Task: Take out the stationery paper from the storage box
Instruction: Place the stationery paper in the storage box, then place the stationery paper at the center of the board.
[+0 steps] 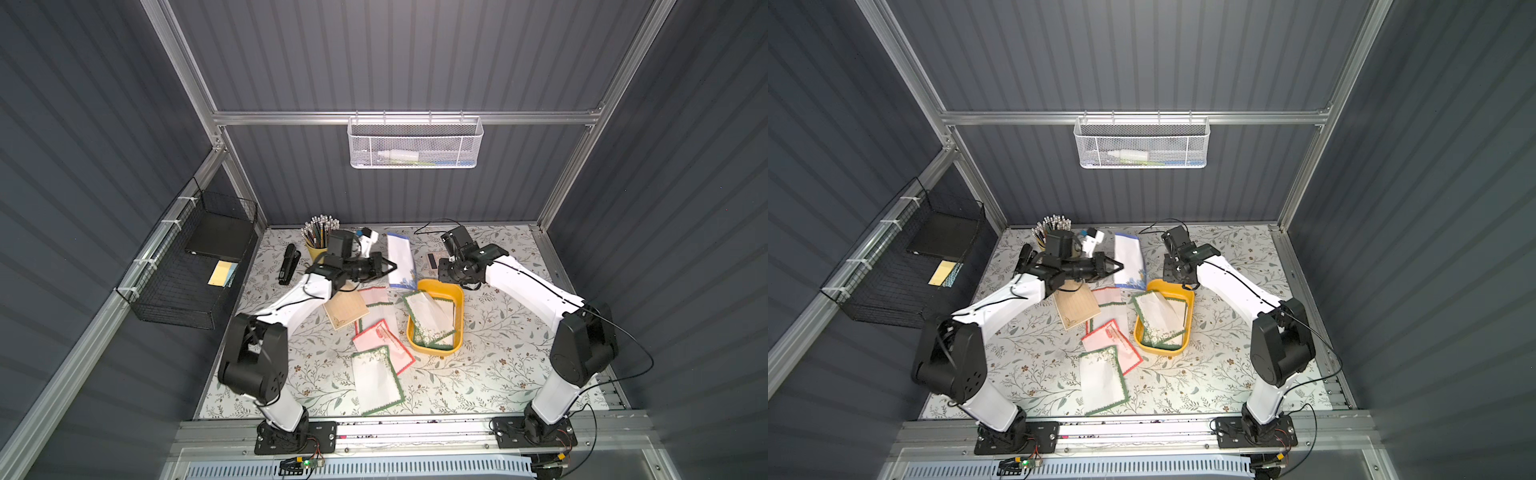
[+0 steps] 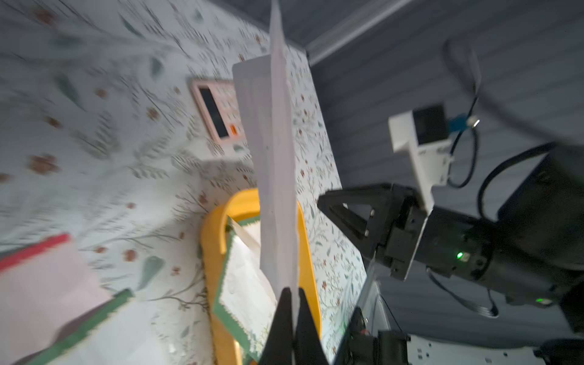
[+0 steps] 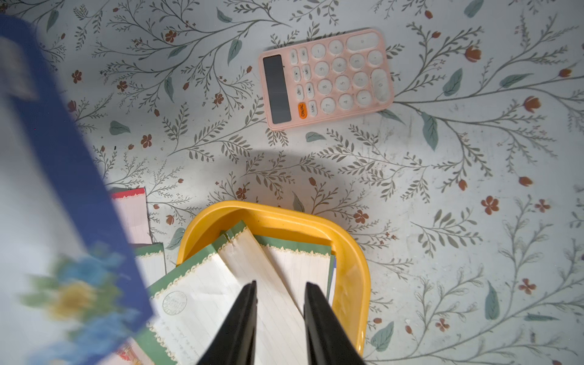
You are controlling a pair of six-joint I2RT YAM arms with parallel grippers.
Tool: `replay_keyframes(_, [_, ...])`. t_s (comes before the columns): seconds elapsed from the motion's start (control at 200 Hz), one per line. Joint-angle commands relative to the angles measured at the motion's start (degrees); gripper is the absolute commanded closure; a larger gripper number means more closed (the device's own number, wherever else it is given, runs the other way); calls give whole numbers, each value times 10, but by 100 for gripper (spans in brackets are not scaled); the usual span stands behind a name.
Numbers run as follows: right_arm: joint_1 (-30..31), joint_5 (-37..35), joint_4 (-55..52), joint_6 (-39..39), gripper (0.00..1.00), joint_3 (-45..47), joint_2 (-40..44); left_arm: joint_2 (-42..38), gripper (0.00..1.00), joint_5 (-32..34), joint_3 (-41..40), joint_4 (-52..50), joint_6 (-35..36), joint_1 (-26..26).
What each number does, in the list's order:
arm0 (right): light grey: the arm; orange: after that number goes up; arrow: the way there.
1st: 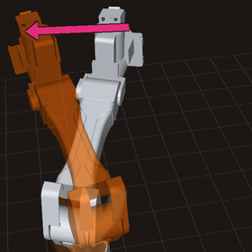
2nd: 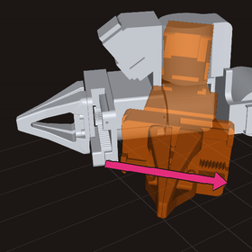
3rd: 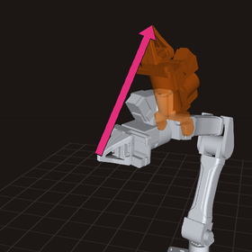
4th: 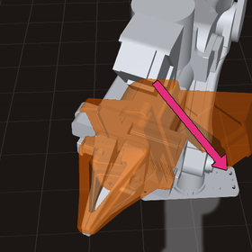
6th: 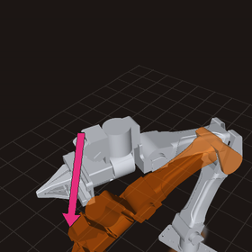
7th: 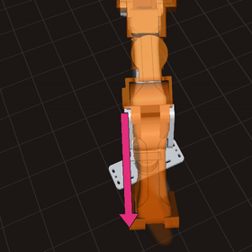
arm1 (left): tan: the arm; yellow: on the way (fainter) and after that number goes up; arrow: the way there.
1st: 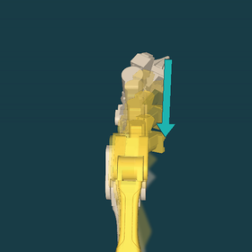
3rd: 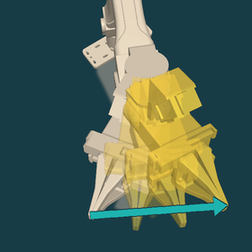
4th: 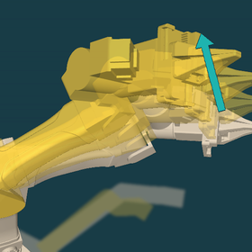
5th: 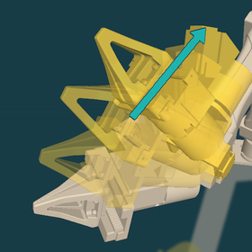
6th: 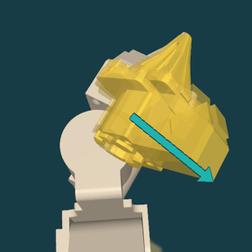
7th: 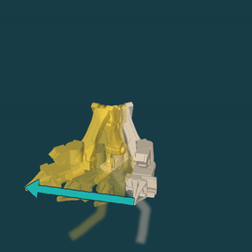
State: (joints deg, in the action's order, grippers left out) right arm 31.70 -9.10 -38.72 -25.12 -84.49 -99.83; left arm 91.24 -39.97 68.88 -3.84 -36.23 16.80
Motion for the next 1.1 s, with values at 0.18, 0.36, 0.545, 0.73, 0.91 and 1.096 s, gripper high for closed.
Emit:
replay_keyframes(0.18, [0, 2, -11, -1, 69, 10, -22, -115, 100, 65, 2, -110, 50, -78])
replay_keyframes(0.36, [0, 0, -16, 0, 69, 11, -24, -127, 100, 59, -15, -133, 63, -80])
replay_keyframes(0.545, [0, -7, -16, 0, 69, 19, -20, -154, 100, 59, -43, -156, 63, -86])
replay_keyframes(0.73, [0, -4, -15, -1, 69, 22, -23, -168, 100, 79, -63, -223, 80, -95])
replay_keyframes(0.91, [0, -4, -12, -2, 69, 27, -23, -190, 100, 82, -102, -251, 88, -117])
replay_keyframes(1.096, [0, -2, -15, -3, 69, 29, -23, -205, 100, 10, -184, -186, 77, -156])
